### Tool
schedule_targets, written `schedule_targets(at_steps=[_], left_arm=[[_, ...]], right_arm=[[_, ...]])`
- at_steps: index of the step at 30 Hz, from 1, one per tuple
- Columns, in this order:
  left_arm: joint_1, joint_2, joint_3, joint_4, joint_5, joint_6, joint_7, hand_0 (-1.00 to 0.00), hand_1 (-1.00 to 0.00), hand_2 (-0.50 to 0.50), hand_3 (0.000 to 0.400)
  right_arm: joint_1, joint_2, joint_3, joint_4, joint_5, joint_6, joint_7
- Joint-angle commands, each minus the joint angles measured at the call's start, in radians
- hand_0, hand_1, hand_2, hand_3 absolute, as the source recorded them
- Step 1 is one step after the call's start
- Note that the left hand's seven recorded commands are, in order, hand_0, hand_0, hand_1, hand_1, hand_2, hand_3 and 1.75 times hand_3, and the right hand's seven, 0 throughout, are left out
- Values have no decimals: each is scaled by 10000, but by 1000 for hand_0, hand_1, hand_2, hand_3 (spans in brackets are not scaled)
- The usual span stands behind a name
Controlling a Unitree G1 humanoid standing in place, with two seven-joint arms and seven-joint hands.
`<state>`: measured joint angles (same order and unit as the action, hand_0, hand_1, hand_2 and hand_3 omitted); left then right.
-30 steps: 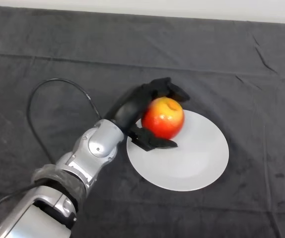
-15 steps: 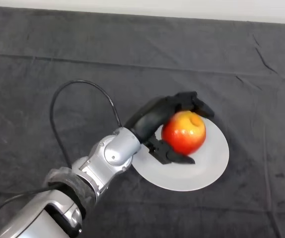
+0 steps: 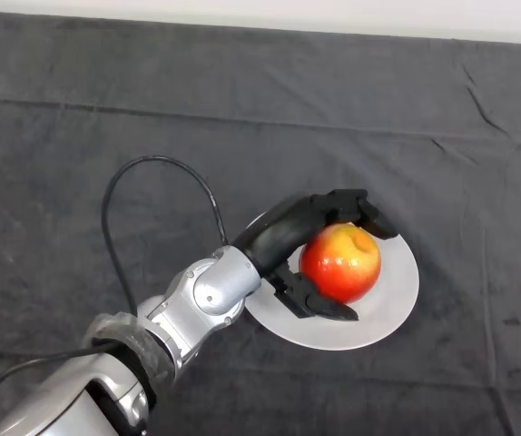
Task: Move the apple to the plate
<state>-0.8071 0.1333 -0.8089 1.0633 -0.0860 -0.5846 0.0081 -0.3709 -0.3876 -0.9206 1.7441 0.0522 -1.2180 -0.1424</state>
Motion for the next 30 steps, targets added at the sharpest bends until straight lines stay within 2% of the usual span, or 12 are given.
schedule_targets(at_steps=[1,6,9,10,11,13,15,16,17,19,30], left_arm=[[67,44,-271,21,-267,102,-133,-1000,-1000,0,400],[-4,42,-460,129,-474,253,-207,-1000,-980,-10,400],[-36,45,-552,173,-578,323,-237,-976,-784,-96,391],[-41,45,-581,183,-605,341,-241,-969,-769,-100,387],[-42,45,-616,192,-633,358,-241,-894,-643,-125,358],[-41,47,-680,201,-678,384,-241,-773,-510,-131,309],[-45,51,-743,207,-725,409,-248,-541,-82,-229,216],[-49,55,-770,209,-747,420,-256,-325,0,-163,130],[-55,60,-797,212,-770,429,-267,-161,0,-80,64],[-72,74,-838,220,-811,443,-295,0,0,0,0],[-480,302,-546,305,-1116,429,-631,0,0,0,0]], right_arm=[[1138,1404,-96,979,-21,707,-22],[1138,1404,-99,982,-24,705,-22],[1138,1403,-100,983,-25,704,-22],[1138,1403,-100,983,-26,704,-22],[1138,1403,-101,984,-27,704,-22],[1138,1403,-102,984,-28,703,-22],[1138,1403,-103,985,-29,703,-23],[1138,1403,-103,985,-29,703,-23],[1138,1402,-104,985,-30,702,-23],[1138,1402,-105,986,-31,702,-23],[1138,1401,-111,988,-38,700,-24]])
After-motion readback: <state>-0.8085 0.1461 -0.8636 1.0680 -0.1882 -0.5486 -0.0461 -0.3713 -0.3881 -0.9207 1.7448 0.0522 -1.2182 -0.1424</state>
